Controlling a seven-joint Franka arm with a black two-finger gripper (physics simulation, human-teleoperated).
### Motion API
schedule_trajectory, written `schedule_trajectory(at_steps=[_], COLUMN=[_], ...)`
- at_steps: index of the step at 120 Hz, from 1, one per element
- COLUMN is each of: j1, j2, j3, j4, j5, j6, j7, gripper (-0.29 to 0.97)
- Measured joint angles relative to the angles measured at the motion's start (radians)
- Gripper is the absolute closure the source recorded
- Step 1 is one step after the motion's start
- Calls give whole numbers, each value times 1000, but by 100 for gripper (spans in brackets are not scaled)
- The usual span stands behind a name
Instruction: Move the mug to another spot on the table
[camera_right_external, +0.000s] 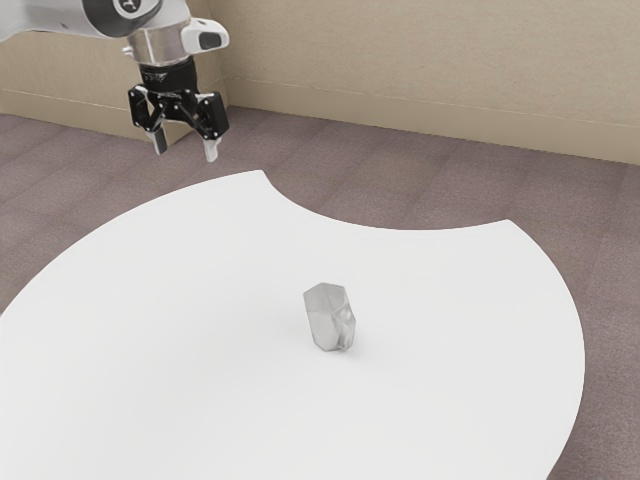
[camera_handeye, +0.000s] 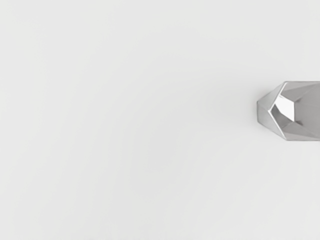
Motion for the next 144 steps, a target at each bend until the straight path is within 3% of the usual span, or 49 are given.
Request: schedule_trajectory(at_steps=[41, 70, 104, 144], j1=[6, -8, -46, -8], j2=[-20, -84, -52, 99], j3=[-13, -162, -254, -323], j4=[5, -243, -462, -464], j5=[-18, -51, -56, -50], j6=[9, 148, 395, 603], j7=[-54, -414, -779, -1070], gripper=[0, 0, 0, 0])
